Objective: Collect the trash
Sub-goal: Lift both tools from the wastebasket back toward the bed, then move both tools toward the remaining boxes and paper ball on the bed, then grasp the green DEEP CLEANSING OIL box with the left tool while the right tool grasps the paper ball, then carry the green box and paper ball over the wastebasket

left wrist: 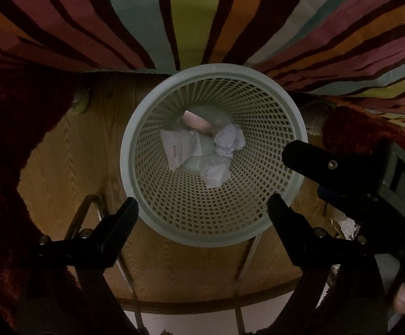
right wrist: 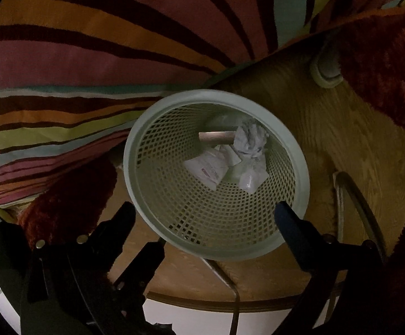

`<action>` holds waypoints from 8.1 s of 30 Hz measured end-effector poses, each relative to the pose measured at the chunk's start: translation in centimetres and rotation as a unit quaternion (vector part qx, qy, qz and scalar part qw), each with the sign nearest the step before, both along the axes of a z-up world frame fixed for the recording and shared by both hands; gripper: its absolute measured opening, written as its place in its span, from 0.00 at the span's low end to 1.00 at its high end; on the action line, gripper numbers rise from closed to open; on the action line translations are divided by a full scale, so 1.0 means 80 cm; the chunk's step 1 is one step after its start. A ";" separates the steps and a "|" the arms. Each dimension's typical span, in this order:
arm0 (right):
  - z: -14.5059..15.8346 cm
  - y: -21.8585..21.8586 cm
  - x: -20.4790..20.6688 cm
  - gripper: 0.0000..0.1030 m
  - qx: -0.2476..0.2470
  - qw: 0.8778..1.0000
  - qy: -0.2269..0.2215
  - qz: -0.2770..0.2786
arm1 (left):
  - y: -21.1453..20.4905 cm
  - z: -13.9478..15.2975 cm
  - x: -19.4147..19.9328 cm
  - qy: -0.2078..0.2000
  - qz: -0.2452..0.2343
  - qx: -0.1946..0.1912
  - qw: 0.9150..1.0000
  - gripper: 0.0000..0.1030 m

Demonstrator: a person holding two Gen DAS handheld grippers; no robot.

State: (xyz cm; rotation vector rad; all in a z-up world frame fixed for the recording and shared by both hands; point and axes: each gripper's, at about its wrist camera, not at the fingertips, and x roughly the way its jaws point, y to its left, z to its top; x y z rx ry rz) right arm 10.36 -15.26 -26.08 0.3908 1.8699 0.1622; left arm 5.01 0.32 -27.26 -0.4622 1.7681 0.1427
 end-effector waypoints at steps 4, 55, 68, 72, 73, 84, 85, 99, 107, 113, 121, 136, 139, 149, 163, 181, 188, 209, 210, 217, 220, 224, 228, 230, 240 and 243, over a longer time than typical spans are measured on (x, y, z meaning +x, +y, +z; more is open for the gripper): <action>0.006 0.000 -0.002 0.92 0.001 1.000 0.000 -0.010 | -0.001 0.001 -0.001 -0.001 0.001 0.000 1.000 0.88; 0.168 -0.033 0.013 0.92 0.022 0.954 -0.297 -0.026 | 0.015 0.215 0.012 -0.346 -0.050 0.183 0.919 0.88; 0.225 -0.011 0.030 0.92 -0.053 0.896 -0.438 0.052 | 0.032 0.246 0.034 -0.387 -0.050 0.184 0.902 0.88; 0.231 -0.005 0.038 0.92 -0.063 0.882 -0.463 0.067 | 0.035 0.251 0.037 -0.388 -0.046 0.179 0.903 0.88; 0.234 -0.005 0.041 0.92 -0.062 0.881 -0.465 0.067 | 0.036 0.253 0.039 -0.389 -0.045 0.176 0.903 0.88; 0.259 -0.011 0.077 0.92 -0.081 0.863 -0.495 0.060 | 0.061 0.267 0.073 -0.395 -0.024 0.167 0.903 0.88; 0.261 -0.012 0.080 0.92 -0.081 0.862 -0.497 0.059 | 0.063 0.269 0.076 -0.396 -0.021 0.165 0.903 0.88; 0.280 -0.007 0.145 0.92 -0.047 0.853 -0.516 0.061 | 0.088 0.304 0.153 -0.411 0.025 0.122 0.903 0.88; 0.286 0.016 0.185 0.92 -0.037 0.838 -0.535 0.099 | 0.065 0.332 0.247 -0.399 0.045 0.100 0.910 0.88; 0.287 0.028 0.220 0.92 -0.043 0.830 -0.542 0.123 | 0.062 0.325 0.317 -0.369 0.074 0.072 0.924 0.88; 0.282 0.035 0.247 0.92 -0.033 0.828 -0.542 0.144 | 0.057 0.324 0.384 -0.348 0.106 0.062 0.929 0.88; 0.279 0.054 0.282 0.92 -0.025 0.821 -0.546 0.166 | 0.050 0.294 0.466 -0.284 0.109 0.065 0.950 0.88; 0.275 0.060 0.291 0.92 -0.025 0.825 -0.538 0.170 | 0.054 0.287 0.467 -0.284 0.119 0.070 0.949 0.88; 0.271 0.060 0.303 0.66 -0.004 0.849 -0.508 0.147 | 0.057 0.274 0.466 -0.290 0.101 0.041 0.951 0.67; 0.298 0.001 0.255 0.66 0.021 0.864 -0.500 0.058 | 0.064 0.317 0.354 -0.374 0.078 0.064 0.922 0.65; 0.310 -0.031 0.146 0.66 0.048 0.872 -0.487 0.013 | 0.097 0.320 0.137 -0.408 0.068 0.080 0.907 0.65; 0.301 -0.027 0.093 0.66 0.053 0.876 -0.479 0.024 | 0.077 0.313 0.074 -0.419 0.038 0.087 0.903 0.65; 0.221 0.004 0.007 0.66 0.038 0.923 -0.380 0.058 | -0.003 0.205 -0.004 -0.313 -0.060 0.055 0.946 0.65; 0.214 0.005 0.006 0.66 0.037 0.927 -0.369 0.058 | -0.003 0.199 -0.004 -0.305 -0.060 0.052 0.949 0.65; 0.161 0.013 -0.001 0.66 0.034 0.955 -0.289 0.057 | 0.007 0.155 -0.004 -0.246 -0.038 0.021 0.968 0.65; 0.141 0.014 -0.002 0.66 0.033 0.965 -0.256 0.053 | 0.009 0.136 -0.003 -0.223 -0.027 0.002 0.974 0.65; 0.128 0.013 -0.002 0.66 0.024 0.971 -0.231 0.051 | 0.011 0.118 -0.003 -0.199 -0.018 -0.008 0.980 0.65; 0.122 0.017 -0.001 0.66 0.021 0.974 -0.218 0.053 | 0.011 0.105 -0.004 -0.181 -0.014 -0.012 0.983 0.65; 0.116 0.021 0.000 0.66 0.022 0.977 -0.206 0.054 | 0.010 0.097 0.000 -0.170 -0.012 -0.014 0.985 0.65; 0.065 0.009 0.003 0.66 0.014 0.991 -0.128 0.022 | 0.007 0.062 0.007 -0.118 -0.011 -0.021 0.993 0.65; 0.056 0.012 0.005 0.66 0.010 0.993 -0.117 0.020 | 0.002 0.052 0.009 -0.104 -0.013 -0.024 0.994 0.65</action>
